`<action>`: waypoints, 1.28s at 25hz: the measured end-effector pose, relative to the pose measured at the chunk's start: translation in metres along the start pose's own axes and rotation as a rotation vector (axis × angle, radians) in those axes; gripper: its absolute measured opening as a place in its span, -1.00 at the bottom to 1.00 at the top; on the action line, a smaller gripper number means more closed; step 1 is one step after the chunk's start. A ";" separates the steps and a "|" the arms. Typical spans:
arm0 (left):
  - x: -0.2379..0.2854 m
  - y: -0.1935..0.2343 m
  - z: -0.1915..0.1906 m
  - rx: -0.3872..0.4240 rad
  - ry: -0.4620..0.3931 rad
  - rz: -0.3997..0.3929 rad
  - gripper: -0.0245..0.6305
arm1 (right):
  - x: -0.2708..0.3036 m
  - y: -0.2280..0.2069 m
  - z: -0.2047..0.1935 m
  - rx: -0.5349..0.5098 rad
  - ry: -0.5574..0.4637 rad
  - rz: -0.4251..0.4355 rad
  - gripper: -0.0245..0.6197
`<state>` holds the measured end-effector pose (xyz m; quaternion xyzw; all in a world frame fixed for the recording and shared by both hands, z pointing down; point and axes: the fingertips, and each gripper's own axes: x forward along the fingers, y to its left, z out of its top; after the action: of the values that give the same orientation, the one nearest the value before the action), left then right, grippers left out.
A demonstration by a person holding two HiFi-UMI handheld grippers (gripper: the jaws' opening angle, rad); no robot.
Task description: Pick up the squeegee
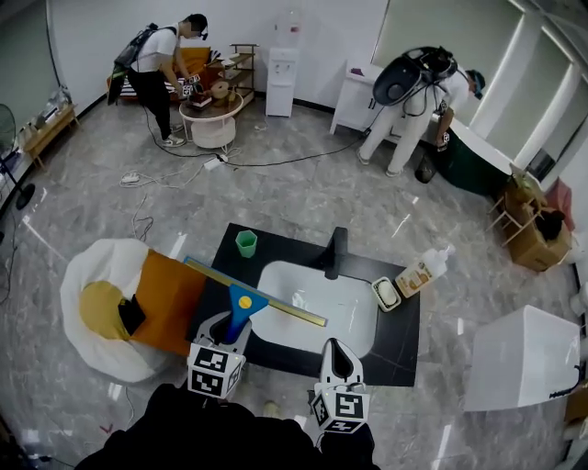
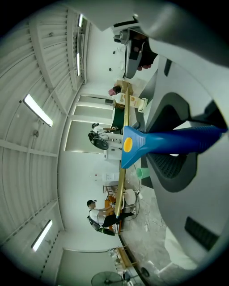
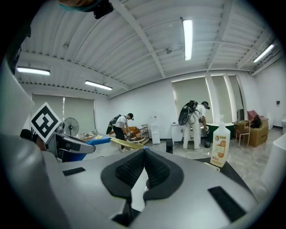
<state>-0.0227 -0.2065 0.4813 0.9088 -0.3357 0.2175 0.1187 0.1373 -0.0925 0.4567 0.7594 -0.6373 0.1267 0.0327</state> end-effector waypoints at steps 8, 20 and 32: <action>-0.048 0.018 -0.006 -0.055 -0.063 0.116 -0.49 | 0.000 0.034 0.010 -0.062 -0.027 0.126 -0.88; -0.126 0.039 -0.038 -0.133 -0.099 0.272 -0.49 | -0.013 0.091 0.007 -0.114 -0.034 0.286 -0.88; -0.155 0.050 -0.056 -0.160 -0.105 0.317 -0.49 | -0.018 0.116 -0.001 -0.122 -0.026 0.326 -0.88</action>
<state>-0.1788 -0.1373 0.4605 0.8423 -0.4965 0.1585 0.1372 0.0207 -0.0965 0.4405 0.6443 -0.7588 0.0815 0.0495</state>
